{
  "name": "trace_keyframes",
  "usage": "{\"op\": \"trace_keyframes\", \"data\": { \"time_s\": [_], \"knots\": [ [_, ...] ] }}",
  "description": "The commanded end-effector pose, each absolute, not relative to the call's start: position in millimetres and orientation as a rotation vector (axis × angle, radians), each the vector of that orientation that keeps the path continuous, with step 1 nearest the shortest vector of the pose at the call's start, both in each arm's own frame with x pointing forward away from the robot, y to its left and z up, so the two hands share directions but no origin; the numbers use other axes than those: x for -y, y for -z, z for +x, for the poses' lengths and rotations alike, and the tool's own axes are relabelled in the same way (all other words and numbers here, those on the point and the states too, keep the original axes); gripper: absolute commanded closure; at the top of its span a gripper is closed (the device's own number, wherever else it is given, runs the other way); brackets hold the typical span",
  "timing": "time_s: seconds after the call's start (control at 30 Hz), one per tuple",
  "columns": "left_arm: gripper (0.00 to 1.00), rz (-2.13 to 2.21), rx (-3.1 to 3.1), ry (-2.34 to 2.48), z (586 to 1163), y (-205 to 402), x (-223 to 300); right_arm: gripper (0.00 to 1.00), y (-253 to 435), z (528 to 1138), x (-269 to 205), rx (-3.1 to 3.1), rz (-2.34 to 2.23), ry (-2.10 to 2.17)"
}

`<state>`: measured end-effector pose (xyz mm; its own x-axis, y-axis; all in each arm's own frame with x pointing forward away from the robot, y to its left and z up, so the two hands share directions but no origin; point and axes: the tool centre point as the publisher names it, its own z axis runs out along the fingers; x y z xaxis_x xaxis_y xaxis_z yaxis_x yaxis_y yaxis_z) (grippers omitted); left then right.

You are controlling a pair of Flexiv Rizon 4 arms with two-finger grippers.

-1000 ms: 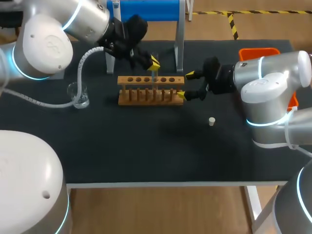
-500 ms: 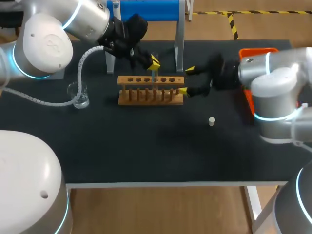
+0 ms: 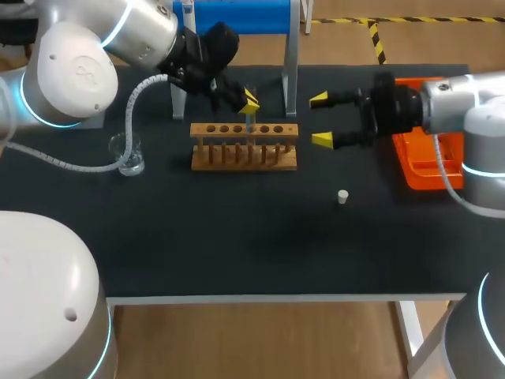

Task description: Invert the test tube, pick up the pipette, mount the tip to pipette, aspirate from beaker and dispense into the tube, eject the tip, return the pipette, and cap with the stopper.

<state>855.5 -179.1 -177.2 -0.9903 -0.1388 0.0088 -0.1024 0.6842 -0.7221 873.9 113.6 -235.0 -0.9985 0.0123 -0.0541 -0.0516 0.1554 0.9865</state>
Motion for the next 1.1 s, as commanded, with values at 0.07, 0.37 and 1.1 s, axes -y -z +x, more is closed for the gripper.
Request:
{"op": "trace_keyframes", "data": {
  "time_s": [0.07,0.37,1.1],
  "knots": [
    [1.00,-0.201,-2.846,1.211,856.3,176.5,178.8,0.00,233.1,872.1,-120.5,-2.338,-0.131,-2.074],
    [1.00,-0.201,-2.846,1.211,856.3,176.5,178.8,0.00,216.9,866.2,-143.0,-2.320,-0.174,-2.190],
    [1.00,-0.201,-2.846,1.211,856.3,176.5,178.8,0.00,211.9,853.4,-196.6,-2.319,-0.122,-2.251]
  ]
}}
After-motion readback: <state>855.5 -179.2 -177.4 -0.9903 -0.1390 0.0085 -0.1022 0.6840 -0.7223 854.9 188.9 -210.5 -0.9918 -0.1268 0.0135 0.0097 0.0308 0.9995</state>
